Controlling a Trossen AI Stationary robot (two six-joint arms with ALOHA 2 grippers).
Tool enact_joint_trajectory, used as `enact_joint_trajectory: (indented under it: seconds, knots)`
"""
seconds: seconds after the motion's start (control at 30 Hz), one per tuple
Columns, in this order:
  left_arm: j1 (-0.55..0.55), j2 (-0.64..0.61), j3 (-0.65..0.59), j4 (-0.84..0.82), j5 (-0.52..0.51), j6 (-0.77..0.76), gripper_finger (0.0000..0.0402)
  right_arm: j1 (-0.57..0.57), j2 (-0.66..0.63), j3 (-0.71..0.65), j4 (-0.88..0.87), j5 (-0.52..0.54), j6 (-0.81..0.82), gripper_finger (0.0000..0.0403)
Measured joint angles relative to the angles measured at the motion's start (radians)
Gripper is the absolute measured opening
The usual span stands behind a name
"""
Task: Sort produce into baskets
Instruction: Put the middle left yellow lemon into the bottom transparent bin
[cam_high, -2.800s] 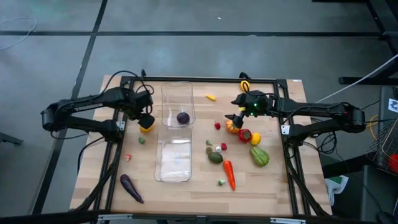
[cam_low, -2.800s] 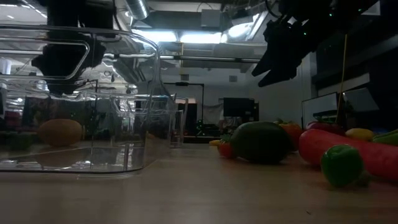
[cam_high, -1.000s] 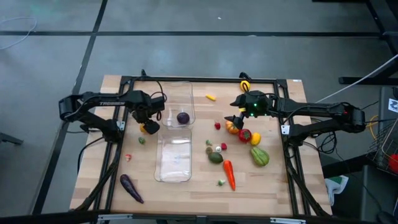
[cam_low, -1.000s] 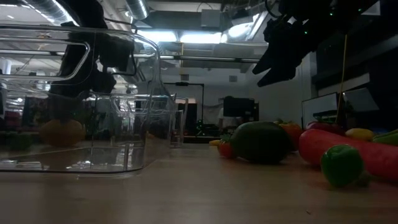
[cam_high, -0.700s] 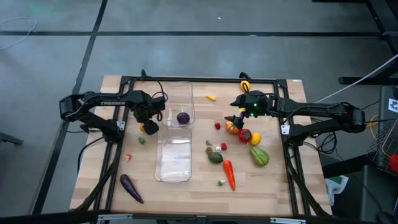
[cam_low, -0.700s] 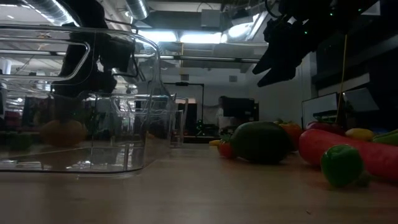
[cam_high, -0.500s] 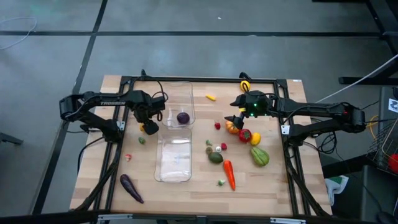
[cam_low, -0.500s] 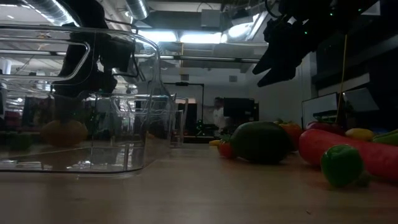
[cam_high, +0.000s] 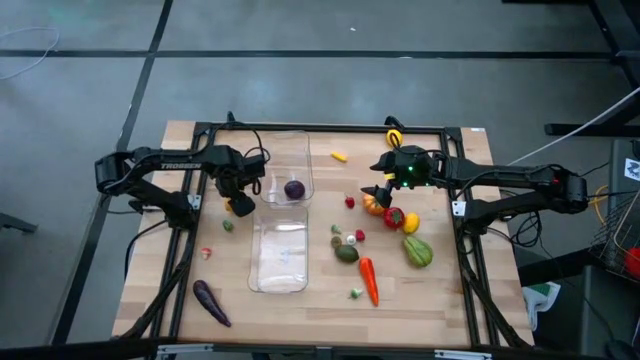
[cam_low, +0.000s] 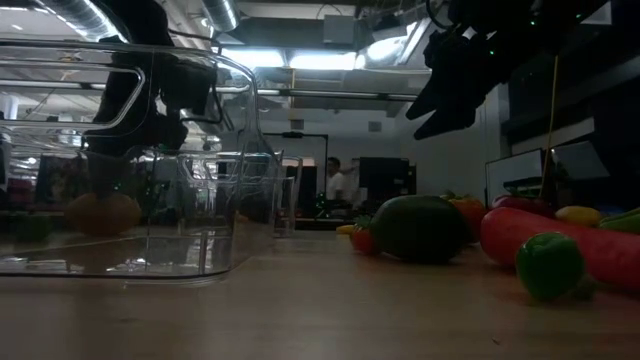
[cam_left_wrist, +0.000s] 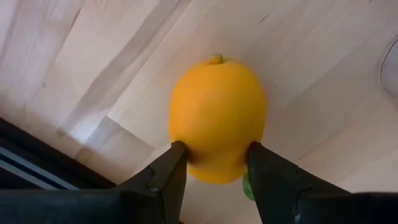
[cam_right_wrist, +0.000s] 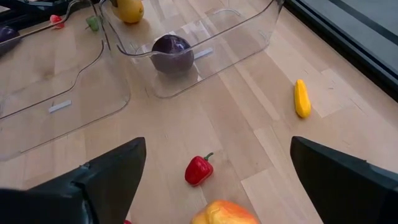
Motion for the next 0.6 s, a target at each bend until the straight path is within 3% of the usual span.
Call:
enact_joint_trajectory:
  seconds: [0.6]
  knots:
    - [0.000, 0.002, 0.041, -0.061, 0.003, 0.055, 0.0154, 0.000, 0.000, 0.000, 0.000, 0.000, 0.000, 0.0395]
